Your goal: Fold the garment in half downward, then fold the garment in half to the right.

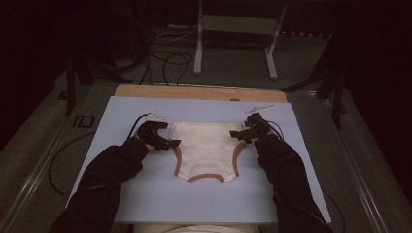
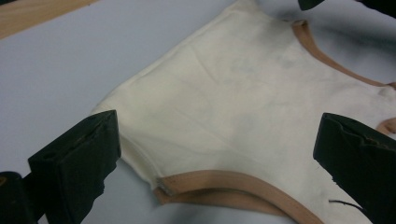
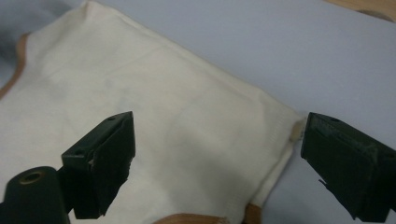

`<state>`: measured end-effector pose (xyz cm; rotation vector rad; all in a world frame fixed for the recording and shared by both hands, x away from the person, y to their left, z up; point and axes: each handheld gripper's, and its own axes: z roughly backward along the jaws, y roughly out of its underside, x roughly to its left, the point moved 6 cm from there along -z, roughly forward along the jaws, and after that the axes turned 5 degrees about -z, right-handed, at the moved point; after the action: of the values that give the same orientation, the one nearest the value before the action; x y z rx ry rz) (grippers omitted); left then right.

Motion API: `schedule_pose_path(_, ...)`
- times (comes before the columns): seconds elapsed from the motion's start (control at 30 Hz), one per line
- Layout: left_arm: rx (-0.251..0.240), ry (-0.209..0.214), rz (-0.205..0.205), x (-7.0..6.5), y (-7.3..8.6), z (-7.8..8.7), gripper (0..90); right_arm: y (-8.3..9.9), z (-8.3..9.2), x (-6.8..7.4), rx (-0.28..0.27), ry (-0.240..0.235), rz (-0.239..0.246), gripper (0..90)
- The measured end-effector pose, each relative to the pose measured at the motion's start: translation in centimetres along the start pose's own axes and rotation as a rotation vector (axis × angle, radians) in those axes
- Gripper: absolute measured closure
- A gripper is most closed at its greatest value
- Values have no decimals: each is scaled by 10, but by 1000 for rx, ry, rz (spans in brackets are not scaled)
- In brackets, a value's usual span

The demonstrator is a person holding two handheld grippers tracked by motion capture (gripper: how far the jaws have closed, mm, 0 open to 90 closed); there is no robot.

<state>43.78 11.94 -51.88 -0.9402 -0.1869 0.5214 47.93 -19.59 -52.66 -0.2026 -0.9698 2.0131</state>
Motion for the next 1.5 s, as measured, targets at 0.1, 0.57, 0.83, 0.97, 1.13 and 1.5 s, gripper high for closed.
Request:
schedule_pose_path(0.1, -10, -6, -14, -2, 2, 2, 17, -2, 2, 5, -1, -5, 23, 102)
schedule_pose_path(0.57, 10, 24, -55, -17, 7, 17, 13, -17, 4, 27, 0, -32, 86, 103)
schedule_pose_path(0.83, 37, 65, -89, -37, 9, 25, 9, -30, -2, 45, 9, -62, 111, 103)
schedule_pose_path(0.97, 40, 73, -109, -50, 12, 26, 18, -37, -8, 56, 14, -76, 130, 102)
schedule_pose_path(1.13, 56, 110, -158, -68, 18, 24, 29, -45, -18, 70, 24, -93, 144, 102)
schedule_pose_path(1.5, 79, 156, -232, -91, 33, 18, 48, -55, -45, 95, 56, -123, 163, 103)
